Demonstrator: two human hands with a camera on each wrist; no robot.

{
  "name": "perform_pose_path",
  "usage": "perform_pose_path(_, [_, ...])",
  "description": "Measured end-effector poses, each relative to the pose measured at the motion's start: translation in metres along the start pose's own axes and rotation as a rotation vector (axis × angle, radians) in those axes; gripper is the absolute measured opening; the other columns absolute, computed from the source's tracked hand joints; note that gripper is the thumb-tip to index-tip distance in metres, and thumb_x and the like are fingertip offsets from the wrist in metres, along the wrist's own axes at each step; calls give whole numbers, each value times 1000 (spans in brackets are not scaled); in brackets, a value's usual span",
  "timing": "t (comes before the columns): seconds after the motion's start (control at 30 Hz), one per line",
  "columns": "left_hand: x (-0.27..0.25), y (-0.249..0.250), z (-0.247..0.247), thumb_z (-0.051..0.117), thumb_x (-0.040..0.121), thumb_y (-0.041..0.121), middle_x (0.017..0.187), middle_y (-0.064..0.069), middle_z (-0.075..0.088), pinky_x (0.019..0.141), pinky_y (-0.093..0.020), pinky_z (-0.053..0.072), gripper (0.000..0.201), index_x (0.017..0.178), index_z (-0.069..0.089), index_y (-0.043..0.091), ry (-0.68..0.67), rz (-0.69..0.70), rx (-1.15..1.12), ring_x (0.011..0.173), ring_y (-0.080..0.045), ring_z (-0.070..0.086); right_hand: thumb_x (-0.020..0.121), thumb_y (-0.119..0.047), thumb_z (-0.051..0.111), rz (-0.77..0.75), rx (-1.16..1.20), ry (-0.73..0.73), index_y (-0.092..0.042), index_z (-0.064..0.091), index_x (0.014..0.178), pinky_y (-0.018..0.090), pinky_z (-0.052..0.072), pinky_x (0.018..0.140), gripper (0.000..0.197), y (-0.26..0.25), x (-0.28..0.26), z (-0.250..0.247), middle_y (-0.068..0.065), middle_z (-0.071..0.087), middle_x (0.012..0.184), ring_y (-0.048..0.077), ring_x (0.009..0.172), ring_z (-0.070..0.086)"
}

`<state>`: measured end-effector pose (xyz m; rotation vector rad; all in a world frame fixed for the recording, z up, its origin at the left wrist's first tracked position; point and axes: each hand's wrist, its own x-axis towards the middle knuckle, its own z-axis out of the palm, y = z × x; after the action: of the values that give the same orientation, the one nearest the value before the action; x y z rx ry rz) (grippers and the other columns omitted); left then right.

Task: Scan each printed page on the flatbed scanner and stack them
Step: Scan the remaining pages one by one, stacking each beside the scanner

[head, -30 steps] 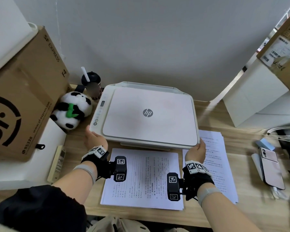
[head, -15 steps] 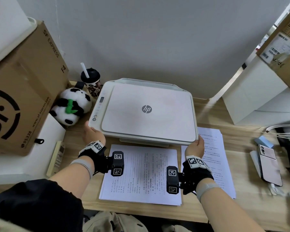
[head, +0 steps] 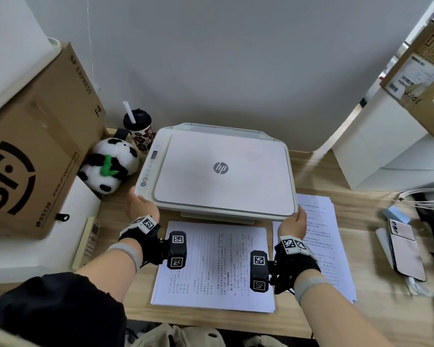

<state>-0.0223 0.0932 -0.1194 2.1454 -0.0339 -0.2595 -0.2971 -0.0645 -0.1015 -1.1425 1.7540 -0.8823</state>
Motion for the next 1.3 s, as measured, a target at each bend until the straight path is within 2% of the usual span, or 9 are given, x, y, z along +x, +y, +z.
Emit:
perform_pose_path(0.27, [-6, 3, 0, 28, 100, 8, 139, -21, 45, 103, -41, 33, 44, 143, 34, 10, 27, 17, -2, 129, -37, 41, 103, -11, 27, 49, 38, -7, -11, 45, 138, 14, 31, 65, 39, -9, -8, -7, 13, 53, 134, 34, 111, 55])
perform_pose_path(0.4, [-6, 4, -3, 29, 99, 7, 137, -21, 46, 103, -41, 34, 43, 141, 36, 8, 26, 20, 25, 128, -36, 41, 103, -12, 28, 45, 23, -9, -13, 46, 136, 27, 41, 74, 38, -5, -6, -3, 13, 56, 131, 31, 96, 56])
perform_pose_path(0.5, [-4, 7, -7, 32, 96, 4, 138, -22, 45, 103, -42, 35, 44, 139, 38, 6, -7, 14, 21, 128, -37, 41, 102, -13, 29, 13, 3, -14, -12, 46, 136, 36, 39, 99, 38, 0, -1, -2, 14, 53, 135, 33, 119, 51])
perform_pose_path(0.6, [0, 17, -14, 38, 87, 0, 138, -18, 41, 104, -43, 37, 49, 134, 44, 10, 2, 70, 77, 127, -35, 41, 102, -12, 29, -2, 3, 2, -10, 47, 136, 34, 37, 101, 38, 3, -1, -2, 14, 53, 135, 33, 122, 49])
perform_pose_path(0.77, [8, 39, -24, 42, 88, 4, 118, -8, 58, 93, -42, 42, 32, 101, 65, 21, -114, 446, 286, 109, -31, 54, 99, -8, 31, 71, 47, 159, -15, 48, 134, 41, 36, 103, 39, -4, 6, 9, 20, 46, 136, 34, 124, 45])
perform_pose_path(0.93, [12, 48, -26, 40, 90, 11, 110, -7, 65, 94, -38, 41, 27, 103, 61, 21, -252, 425, 511, 105, -31, 57, 96, -5, 32, 226, 196, 209, -15, 47, 131, 43, 38, 104, 40, -14, 19, 12, 19, 41, 140, 33, 125, 45])
perform_pose_path(1.07, [18, 52, -28, 40, 90, 13, 106, -11, 66, 88, -36, 46, 21, 100, 58, 18, -316, 311, 415, 99, -33, 59, 91, -11, 34, 262, 251, 202, -30, 54, 108, 40, 43, 90, 33, -7, 32, 15, 15, 53, 128, 31, 106, 54])
perform_pose_path(1.2, [33, 69, -27, 44, 93, 16, 102, -11, 60, 78, -31, 41, 20, 107, 56, 8, -338, 234, 221, 90, -28, 53, 91, -3, 32, 204, 371, 234, -14, 61, 107, 30, 43, 80, 35, -20, 34, 6, 7, 57, 104, 23, 90, 51])
perform_pose_path(1.3, [44, 93, -26, 49, 90, 14, 83, -9, 56, 68, -30, 41, 13, 87, 60, 9, -343, 230, -116, 78, -24, 50, 90, -6, 32, 127, 371, 265, -19, 60, 101, 22, 39, 74, 32, -37, 32, 2, 0, 62, 84, 18, 86, 52])
